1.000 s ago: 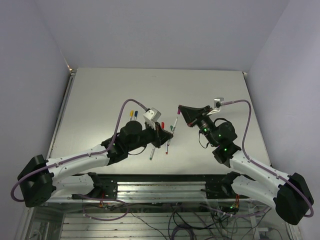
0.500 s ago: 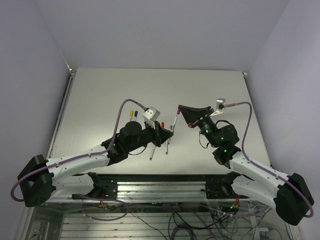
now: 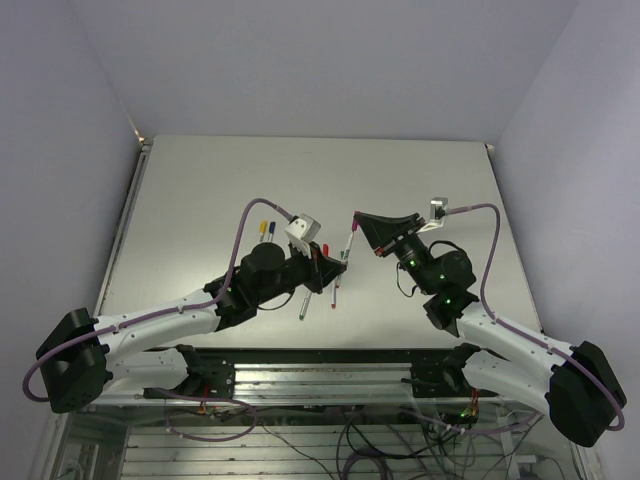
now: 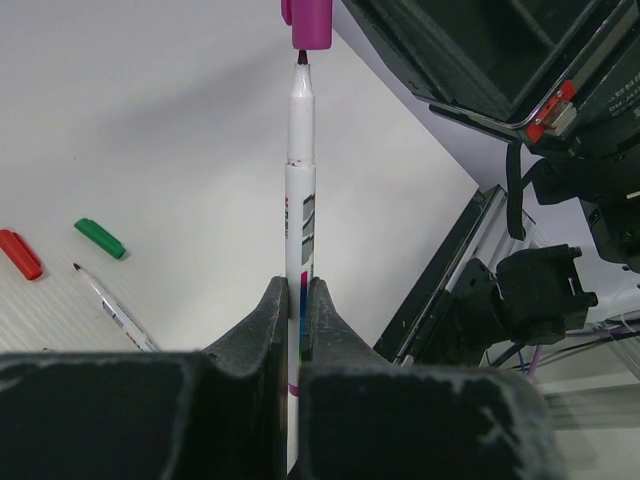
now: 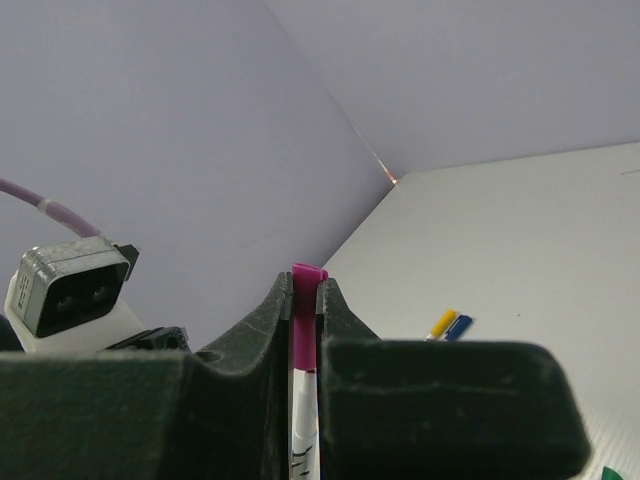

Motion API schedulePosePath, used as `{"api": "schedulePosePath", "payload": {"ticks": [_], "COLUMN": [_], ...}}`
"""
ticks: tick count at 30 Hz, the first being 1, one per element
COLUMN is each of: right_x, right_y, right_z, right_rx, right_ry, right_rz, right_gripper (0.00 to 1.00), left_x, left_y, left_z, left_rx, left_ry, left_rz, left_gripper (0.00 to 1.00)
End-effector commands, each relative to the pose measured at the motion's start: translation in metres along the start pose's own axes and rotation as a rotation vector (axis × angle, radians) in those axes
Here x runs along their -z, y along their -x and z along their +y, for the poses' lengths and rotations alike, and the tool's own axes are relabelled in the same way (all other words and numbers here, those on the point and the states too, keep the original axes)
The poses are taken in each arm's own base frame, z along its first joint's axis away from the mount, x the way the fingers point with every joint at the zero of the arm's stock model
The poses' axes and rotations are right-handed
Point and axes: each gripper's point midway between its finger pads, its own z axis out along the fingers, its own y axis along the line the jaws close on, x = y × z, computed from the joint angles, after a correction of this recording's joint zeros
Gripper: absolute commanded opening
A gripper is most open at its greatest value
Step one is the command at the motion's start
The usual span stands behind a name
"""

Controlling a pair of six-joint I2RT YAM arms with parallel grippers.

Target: Insert the pens into the pen caps

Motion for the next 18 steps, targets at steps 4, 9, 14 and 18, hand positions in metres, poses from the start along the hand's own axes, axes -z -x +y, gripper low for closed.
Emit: {"api": "schedulePosePath", "payload": {"ticks": [4, 9, 14, 18], "right_x": [0.002, 0.003, 0.005, 0.006], "right_y": [0.002, -0.003, -0.013, -0.023], "right_z": [0.004, 0.003, 0.001, 0.002], "right_rx": [-0.005, -0.013, -0.027, -0.03], "right_ry": [0.024, 0.028, 0.031, 0.042], "right_rz": [-0.013, 0.0, 0.019, 0.046], "right_gripper": [0.0, 0.0, 0.0, 0.0], "left_x": [0.0, 0.0, -0.002, -0.002], "left_y": [0.02, 0.021, 0.022, 0.025], "left_z": [-0.009, -0.01, -0.011, -0.013], "left_rx": [-0.005, -0.007, 0.0, 0.014], "left_ry": [-0.014, -0.016, -0.023, -0.031], "left_rz": [-0.069, -0.068, -0.073, -0.089], "left_gripper": [0.07, 0.07, 0.07, 0.07]}}
